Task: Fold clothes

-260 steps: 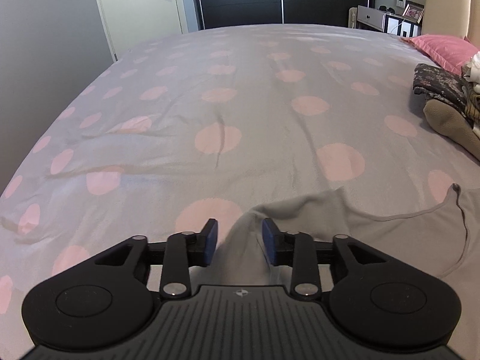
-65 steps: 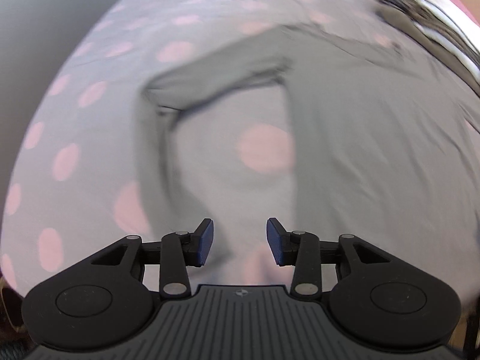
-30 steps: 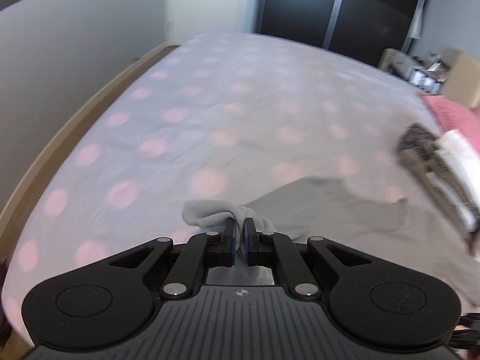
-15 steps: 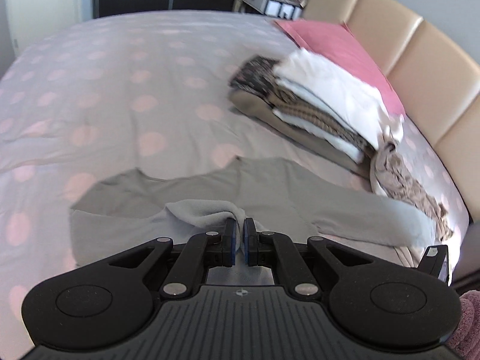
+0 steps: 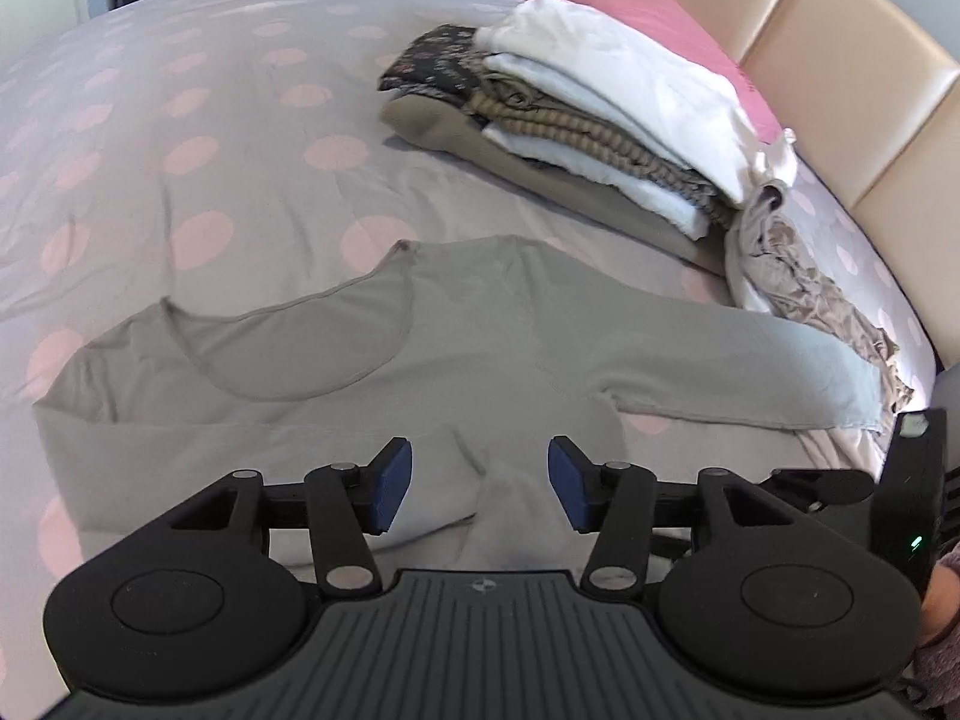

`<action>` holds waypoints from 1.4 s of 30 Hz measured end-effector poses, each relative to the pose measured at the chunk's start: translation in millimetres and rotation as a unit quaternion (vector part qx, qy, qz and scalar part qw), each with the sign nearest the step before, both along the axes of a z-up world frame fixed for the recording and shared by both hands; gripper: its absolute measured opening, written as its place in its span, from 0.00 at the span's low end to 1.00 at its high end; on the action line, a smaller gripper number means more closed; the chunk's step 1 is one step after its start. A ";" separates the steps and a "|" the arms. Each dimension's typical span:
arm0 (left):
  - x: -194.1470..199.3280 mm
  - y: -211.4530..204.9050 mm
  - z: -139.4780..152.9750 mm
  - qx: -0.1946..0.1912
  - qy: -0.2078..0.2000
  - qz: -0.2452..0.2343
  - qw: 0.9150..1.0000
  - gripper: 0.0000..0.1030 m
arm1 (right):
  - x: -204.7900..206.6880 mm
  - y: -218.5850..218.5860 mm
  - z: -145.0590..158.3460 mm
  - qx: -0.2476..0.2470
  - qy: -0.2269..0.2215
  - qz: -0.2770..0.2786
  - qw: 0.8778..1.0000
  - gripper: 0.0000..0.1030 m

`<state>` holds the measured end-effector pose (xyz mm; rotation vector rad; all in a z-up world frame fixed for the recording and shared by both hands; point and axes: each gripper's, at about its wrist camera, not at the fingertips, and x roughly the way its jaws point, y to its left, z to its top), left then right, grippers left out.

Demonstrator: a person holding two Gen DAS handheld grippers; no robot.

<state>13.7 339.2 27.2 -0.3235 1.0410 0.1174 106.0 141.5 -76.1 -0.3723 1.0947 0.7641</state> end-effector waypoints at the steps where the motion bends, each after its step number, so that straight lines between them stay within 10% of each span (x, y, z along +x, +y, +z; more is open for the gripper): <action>1: -6.5 4.4 -1.9 0.002 0.003 0.008 1.000 0.47 | 0.6 1.2 1.5 0.012 0.009 -0.001 1.000 0.46; 7: -64.4 42.6 -19.9 0.011 0.028 0.080 0.996 0.47 | -10.3 18.9 3.3 0.058 0.041 0.023 0.997 0.42; 23: -128.3 90.1 -62.9 0.078 0.105 0.154 0.979 0.46 | -83.9 91.1 -29.2 -0.003 -0.131 0.204 0.970 0.39; 26: -136.9 103.5 -66.7 0.076 0.108 0.176 0.975 0.46 | -84.5 94.1 -40.2 -0.035 -0.152 0.211 0.965 0.24; 33: -144.9 109.3 -90.6 0.168 0.110 0.148 0.968 0.46 | -54.9 69.3 4.6 0.031 -0.110 0.147 0.983 0.13; 42: -136.0 101.0 -107.3 0.186 0.111 0.116 0.969 0.45 | 35.1 9.4 33.7 0.079 -0.074 -0.058 0.992 0.03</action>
